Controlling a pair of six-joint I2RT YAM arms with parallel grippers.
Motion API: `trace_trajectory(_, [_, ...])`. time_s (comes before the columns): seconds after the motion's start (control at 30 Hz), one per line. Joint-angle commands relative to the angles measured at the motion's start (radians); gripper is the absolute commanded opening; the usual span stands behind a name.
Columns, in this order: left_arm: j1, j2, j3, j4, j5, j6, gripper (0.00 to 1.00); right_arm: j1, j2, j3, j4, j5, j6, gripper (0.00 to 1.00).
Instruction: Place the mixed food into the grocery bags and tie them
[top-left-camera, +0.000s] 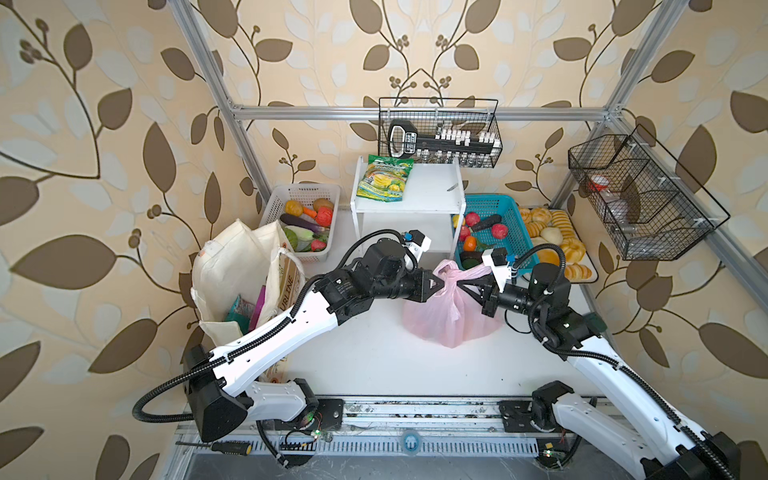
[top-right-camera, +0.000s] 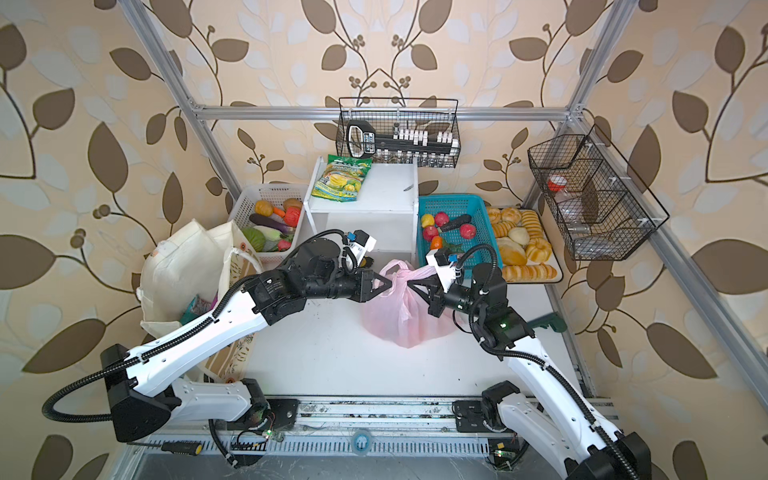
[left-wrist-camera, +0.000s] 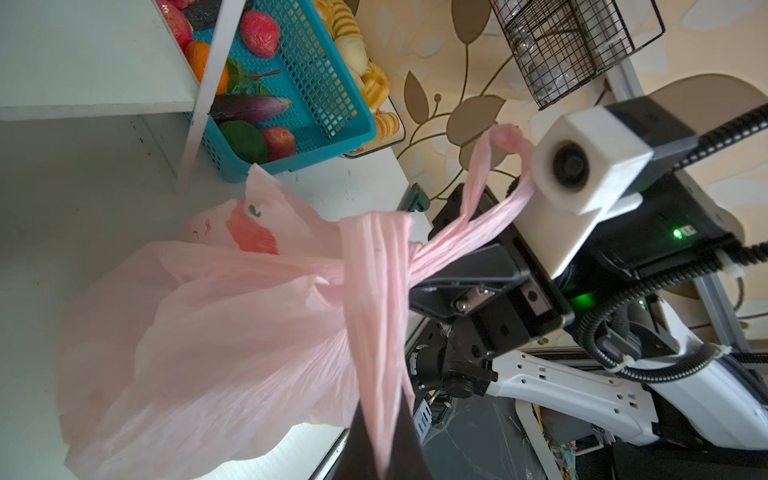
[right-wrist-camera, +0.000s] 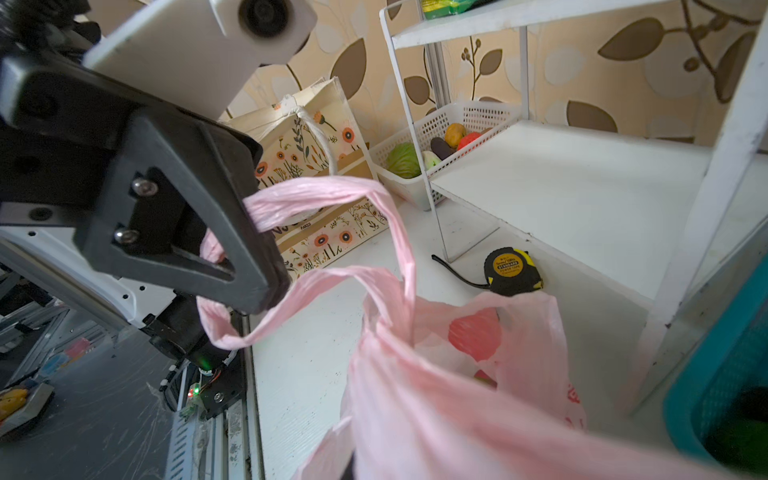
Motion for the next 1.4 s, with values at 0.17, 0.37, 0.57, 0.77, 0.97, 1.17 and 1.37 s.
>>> trace_trajectory(0.17, [-0.01,0.045,0.056,0.105,0.106,-0.098,0.0,0.063,-0.075,0.05,-0.087,0.317,0.294,0.0])
trace_trajectory(0.37, [-0.043,0.034,-0.048,0.206,0.108,-0.207,0.0,0.085,-0.086,0.045,-0.076,0.386,0.404,0.0])
trace_trajectory(0.57, [-0.067,0.103,-0.067,0.258,0.062,-0.2,0.0,0.094,-0.099,0.018,-0.056,0.358,0.404,0.0])
trace_trajectory(0.77, [-0.093,0.195,-0.057,0.272,0.005,-0.178,0.0,0.065,-0.107,0.012,-0.108,0.293,0.355,0.0])
trace_trajectory(0.97, [-0.1,0.211,-0.114,0.287,-0.104,-0.197,0.0,0.009,-0.102,0.006,-0.149,0.215,0.337,0.0])
trace_trajectory(1.17, [-0.1,0.212,-0.106,0.263,-0.147,-0.157,0.0,-0.018,-0.089,0.006,-0.174,0.099,0.288,0.13])
trace_trajectory(1.37, [-0.1,0.229,-0.09,0.262,-0.127,-0.141,0.0,-0.053,-0.09,0.003,-0.196,0.042,0.25,0.33])
